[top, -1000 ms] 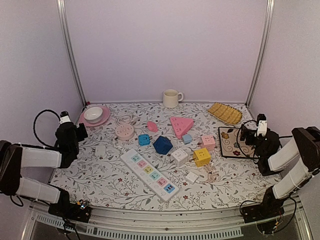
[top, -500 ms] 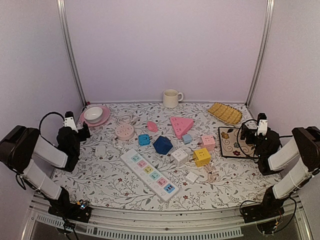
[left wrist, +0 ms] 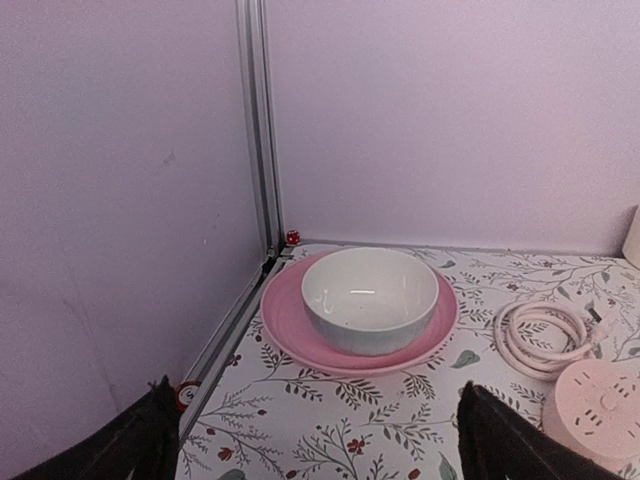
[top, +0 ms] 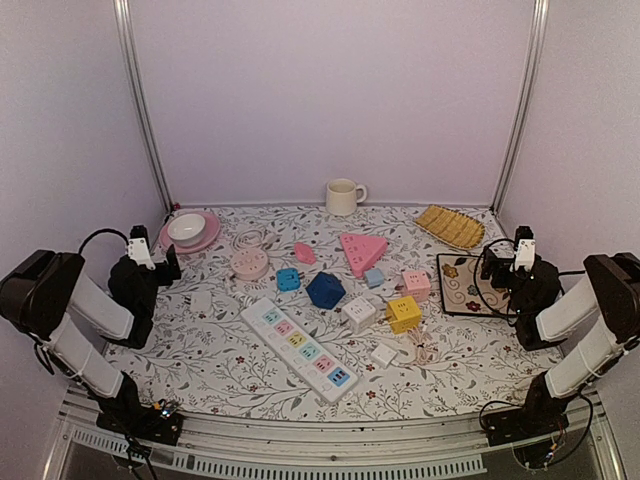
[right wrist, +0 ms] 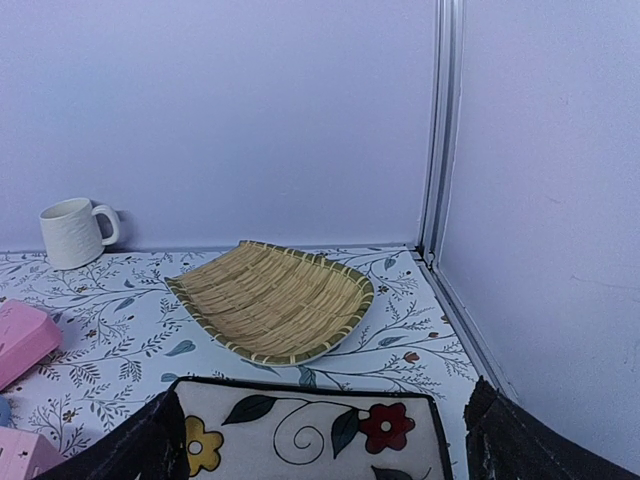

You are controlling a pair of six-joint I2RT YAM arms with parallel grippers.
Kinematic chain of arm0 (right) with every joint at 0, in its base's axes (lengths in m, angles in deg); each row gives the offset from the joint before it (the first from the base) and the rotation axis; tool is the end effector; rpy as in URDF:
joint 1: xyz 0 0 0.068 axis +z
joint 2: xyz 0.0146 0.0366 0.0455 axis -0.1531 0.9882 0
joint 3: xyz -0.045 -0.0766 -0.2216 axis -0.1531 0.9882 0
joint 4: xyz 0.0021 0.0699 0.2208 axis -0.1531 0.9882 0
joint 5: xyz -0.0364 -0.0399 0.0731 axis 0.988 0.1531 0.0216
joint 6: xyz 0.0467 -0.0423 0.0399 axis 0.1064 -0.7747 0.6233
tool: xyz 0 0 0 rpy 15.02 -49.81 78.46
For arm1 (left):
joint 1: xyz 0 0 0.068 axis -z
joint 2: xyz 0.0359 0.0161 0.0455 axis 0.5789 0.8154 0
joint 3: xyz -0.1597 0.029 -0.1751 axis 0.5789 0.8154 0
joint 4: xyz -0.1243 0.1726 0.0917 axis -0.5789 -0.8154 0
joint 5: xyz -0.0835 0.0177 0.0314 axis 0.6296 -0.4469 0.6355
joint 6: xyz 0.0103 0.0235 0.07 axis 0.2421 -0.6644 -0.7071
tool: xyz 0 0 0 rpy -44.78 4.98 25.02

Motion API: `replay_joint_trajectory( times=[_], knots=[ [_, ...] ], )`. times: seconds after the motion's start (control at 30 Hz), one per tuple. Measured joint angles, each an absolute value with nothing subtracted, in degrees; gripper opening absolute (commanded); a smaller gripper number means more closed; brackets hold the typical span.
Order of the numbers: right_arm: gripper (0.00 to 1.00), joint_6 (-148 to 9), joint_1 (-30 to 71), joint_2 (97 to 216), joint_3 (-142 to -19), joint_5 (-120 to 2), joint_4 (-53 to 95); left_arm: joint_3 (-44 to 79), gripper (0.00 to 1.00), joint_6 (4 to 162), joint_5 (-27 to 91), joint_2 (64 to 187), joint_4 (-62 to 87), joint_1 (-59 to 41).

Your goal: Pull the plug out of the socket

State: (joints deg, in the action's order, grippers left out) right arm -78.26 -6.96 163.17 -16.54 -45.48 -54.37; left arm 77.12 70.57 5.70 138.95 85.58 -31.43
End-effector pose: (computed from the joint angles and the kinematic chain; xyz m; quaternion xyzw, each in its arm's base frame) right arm 0.2568 0.0018 0.1480 0.0112 0.7132 -0.0391 0.6997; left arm 0.2588 0.0015 0.1471 -0.0822 0.7084 0.0904 0.6952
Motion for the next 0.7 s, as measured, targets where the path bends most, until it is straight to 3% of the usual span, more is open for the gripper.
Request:
replay_joint_trajectory(
  times=[0.7],
  knots=[
    [0.99, -78.26, -6.96, 163.17, -16.54, -45.48, -54.37, 77.12, 0.97, 70.57, 6.51, 138.95, 86.32, -31.43]
  ],
)
